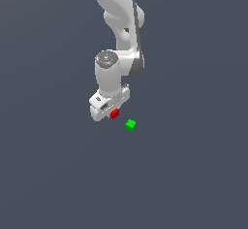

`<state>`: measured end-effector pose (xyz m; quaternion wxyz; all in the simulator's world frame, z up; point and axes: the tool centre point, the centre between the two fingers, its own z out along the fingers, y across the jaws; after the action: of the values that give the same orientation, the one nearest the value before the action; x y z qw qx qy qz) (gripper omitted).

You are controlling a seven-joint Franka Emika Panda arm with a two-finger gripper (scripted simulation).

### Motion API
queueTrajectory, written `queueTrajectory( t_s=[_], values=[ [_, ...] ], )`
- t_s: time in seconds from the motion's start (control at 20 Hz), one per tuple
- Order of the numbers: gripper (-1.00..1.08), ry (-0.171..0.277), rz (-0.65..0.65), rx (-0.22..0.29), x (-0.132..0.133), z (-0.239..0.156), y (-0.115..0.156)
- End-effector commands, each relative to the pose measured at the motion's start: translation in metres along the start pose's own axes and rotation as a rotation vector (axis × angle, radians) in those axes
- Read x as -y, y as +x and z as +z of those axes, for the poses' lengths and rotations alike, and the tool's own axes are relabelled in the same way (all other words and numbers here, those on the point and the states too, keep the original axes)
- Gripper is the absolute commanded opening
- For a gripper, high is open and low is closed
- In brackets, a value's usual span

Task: Stack the red cube on top of the green cube.

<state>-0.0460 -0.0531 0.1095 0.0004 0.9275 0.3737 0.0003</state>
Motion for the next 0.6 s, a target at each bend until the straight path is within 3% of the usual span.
queueTrajectory(
  t_s=[0.0, 0.55],
  values=[
    [-1.0, 0.001, 0.0, 0.0, 0.0, -0.007, 0.0],
    [-1.0, 0.0, 0.0, 0.0, 0.012, 0.005, 0.018]
  ],
)
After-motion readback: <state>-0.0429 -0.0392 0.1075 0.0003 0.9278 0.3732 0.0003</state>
